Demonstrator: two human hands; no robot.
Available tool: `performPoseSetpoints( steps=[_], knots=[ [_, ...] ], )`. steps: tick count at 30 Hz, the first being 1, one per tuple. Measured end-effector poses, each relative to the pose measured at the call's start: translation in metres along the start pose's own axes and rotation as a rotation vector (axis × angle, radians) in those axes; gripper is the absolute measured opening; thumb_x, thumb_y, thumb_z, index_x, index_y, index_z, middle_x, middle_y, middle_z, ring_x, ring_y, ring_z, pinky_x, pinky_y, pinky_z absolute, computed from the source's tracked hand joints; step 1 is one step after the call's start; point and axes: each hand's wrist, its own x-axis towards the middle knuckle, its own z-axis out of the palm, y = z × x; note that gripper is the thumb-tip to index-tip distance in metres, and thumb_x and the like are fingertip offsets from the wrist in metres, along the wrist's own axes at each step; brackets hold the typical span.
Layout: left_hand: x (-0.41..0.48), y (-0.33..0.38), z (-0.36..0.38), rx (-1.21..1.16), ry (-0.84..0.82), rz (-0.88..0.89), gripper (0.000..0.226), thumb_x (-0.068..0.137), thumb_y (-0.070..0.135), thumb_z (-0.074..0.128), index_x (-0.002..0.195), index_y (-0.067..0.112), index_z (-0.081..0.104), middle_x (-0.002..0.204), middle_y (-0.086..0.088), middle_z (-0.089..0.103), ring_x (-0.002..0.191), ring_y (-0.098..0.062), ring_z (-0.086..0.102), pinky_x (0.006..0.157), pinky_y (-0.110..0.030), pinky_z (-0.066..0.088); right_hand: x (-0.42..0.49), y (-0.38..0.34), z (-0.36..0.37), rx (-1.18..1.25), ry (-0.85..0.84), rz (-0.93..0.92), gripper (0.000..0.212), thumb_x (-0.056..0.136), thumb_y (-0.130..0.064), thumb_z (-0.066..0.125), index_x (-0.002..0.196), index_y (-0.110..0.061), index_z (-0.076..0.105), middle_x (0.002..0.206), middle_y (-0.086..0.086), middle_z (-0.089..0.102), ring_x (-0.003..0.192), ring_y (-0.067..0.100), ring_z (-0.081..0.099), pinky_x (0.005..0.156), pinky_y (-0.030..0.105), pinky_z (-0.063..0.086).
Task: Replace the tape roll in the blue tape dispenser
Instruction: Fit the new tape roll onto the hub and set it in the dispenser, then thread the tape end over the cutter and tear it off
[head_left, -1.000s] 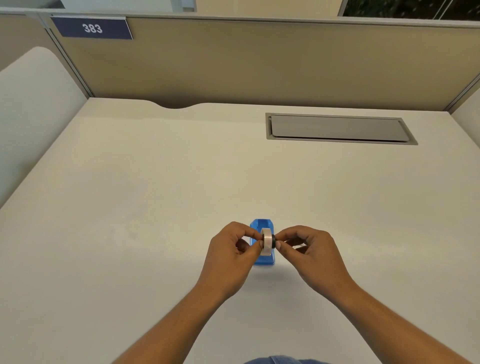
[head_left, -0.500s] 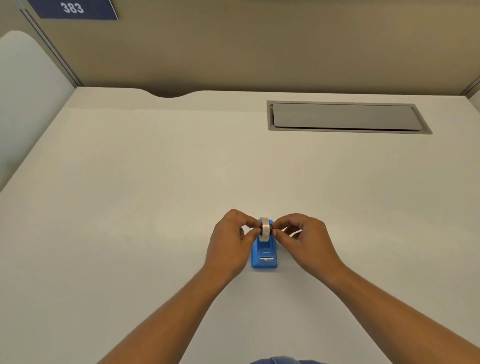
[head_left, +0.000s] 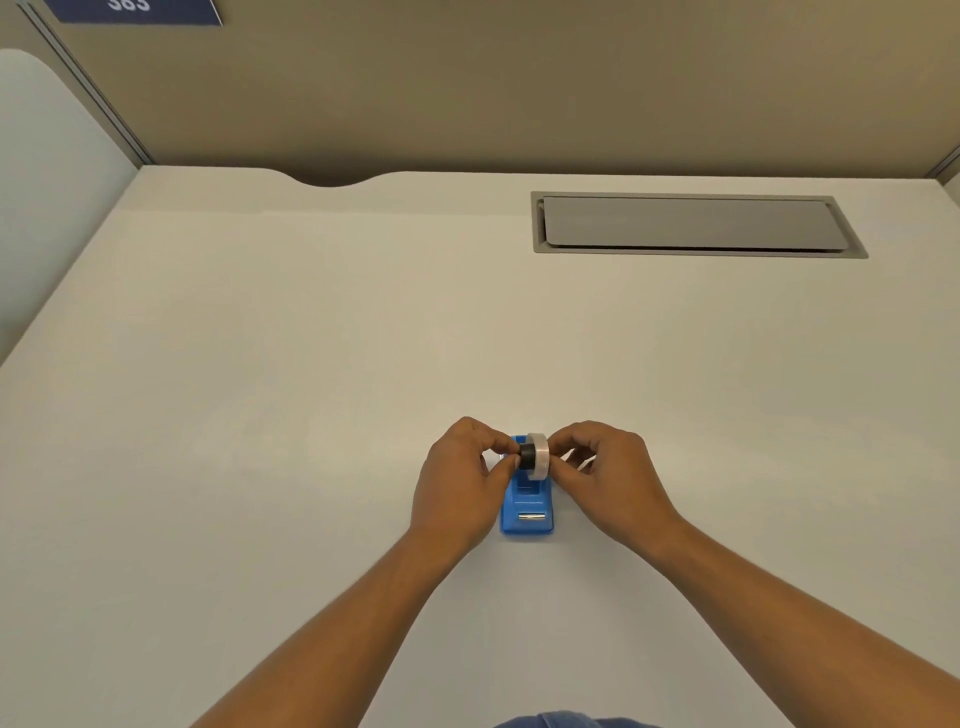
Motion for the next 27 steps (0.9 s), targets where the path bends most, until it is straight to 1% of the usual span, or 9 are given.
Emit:
performPoseSetpoints(
  steps=[5,8,10,13,16,18,21,25,27],
  knots=[
    [0.000,-0.003,0.002,0.057,0.010,-0.022,0.010,0.085,0.020,0.073,0.090,0.028,0.069,0.093,0.012,0.060,0.068,-0.007,0.049,0.068,-0.021,0.043,-0.001,-0.001,0.002,-0.073,-0.012,0.003,0.005,0.080,-0.027,0.074,0.082,-0.032,0.072,0.081,-0.017,0.067,0.070,0.009,0.062,0.062,0.027,0.054],
    [-0.002,-0.004,0.001,0.055,0.018,-0.019,0.015,0.083,0.022,0.074,0.090,0.032,0.066,0.096,0.012,0.061,0.069,-0.007,0.051,0.066,-0.019,0.044,0.000,-0.001,0.003,-0.102,-0.018,0.012,0.008,0.080,-0.026,0.072,0.079,-0.033,0.069,0.080,-0.017,0.066,0.067,0.007,0.062,0.060,0.026,0.053],
    [-0.004,-0.006,-0.001,0.038,0.011,0.000,0.022,0.082,0.021,0.074,0.093,0.035,0.061,0.100,0.012,0.061,0.070,-0.007,0.056,0.065,-0.017,0.046,0.000,0.000,0.001,-0.104,-0.038,0.022,0.011,0.080,-0.024,0.070,0.082,-0.035,0.067,0.082,-0.019,0.066,0.068,0.006,0.063,0.061,0.025,0.054],
    [-0.008,-0.015,-0.009,0.014,-0.094,0.029,0.046,0.075,0.027,0.076,0.113,0.038,0.054,0.113,0.017,0.057,0.088,-0.001,0.059,0.070,-0.013,0.047,-0.002,0.002,-0.004,-0.110,-0.103,0.012,0.032,0.077,-0.018,0.071,0.100,-0.039,0.063,0.089,-0.020,0.065,0.075,0.004,0.062,0.064,0.022,0.054],
    [-0.013,-0.024,-0.014,0.061,-0.254,0.070,0.083,0.064,0.045,0.080,0.135,0.041,0.038,0.131,0.024,0.045,0.108,0.001,0.054,0.087,-0.018,0.047,-0.004,0.001,-0.009,-0.124,-0.174,-0.005,0.052,0.074,-0.020,0.077,0.117,-0.039,0.057,0.097,-0.020,0.062,0.080,0.004,0.061,0.066,0.018,0.051],
    [-0.014,-0.027,-0.013,0.121,-0.279,0.091,0.096,0.061,0.050,0.083,0.141,0.042,0.031,0.141,0.021,0.042,0.119,-0.001,0.048,0.096,-0.022,0.044,-0.003,-0.001,-0.010,-0.161,-0.193,-0.037,0.056,0.074,-0.024,0.080,0.123,-0.039,0.055,0.100,-0.019,0.061,0.081,0.005,0.060,0.068,0.017,0.049],
    [-0.015,-0.026,-0.007,0.165,-0.270,0.114,0.095,0.065,0.044,0.084,0.143,0.038,0.031,0.147,0.015,0.041,0.127,-0.006,0.046,0.099,-0.020,0.038,0.000,-0.005,-0.010,-0.234,-0.199,-0.083,0.051,0.076,-0.027,0.079,0.122,-0.038,0.059,0.102,-0.016,0.061,0.081,0.006,0.060,0.068,0.017,0.045],
    [-0.016,-0.024,-0.002,0.175,-0.247,0.137,0.090,0.068,0.043,0.082,0.143,0.035,0.033,0.148,0.013,0.042,0.126,-0.008,0.048,0.096,-0.016,0.033,0.000,-0.005,-0.010,-0.265,-0.195,-0.083,0.047,0.078,-0.028,0.077,0.121,-0.035,0.062,0.103,-0.015,0.061,0.081,0.004,0.060,0.067,0.015,0.042],
    [-0.017,-0.024,-0.002,0.185,-0.239,0.138,0.090,0.069,0.044,0.082,0.144,0.035,0.032,0.149,0.013,0.041,0.127,-0.008,0.048,0.096,-0.015,0.031,-0.002,-0.004,-0.011,-0.270,-0.187,-0.091,0.046,0.077,-0.029,0.077,0.120,-0.034,0.061,0.102,-0.016,0.062,0.080,0.004,0.060,0.069,0.015,0.043]
  ],
)
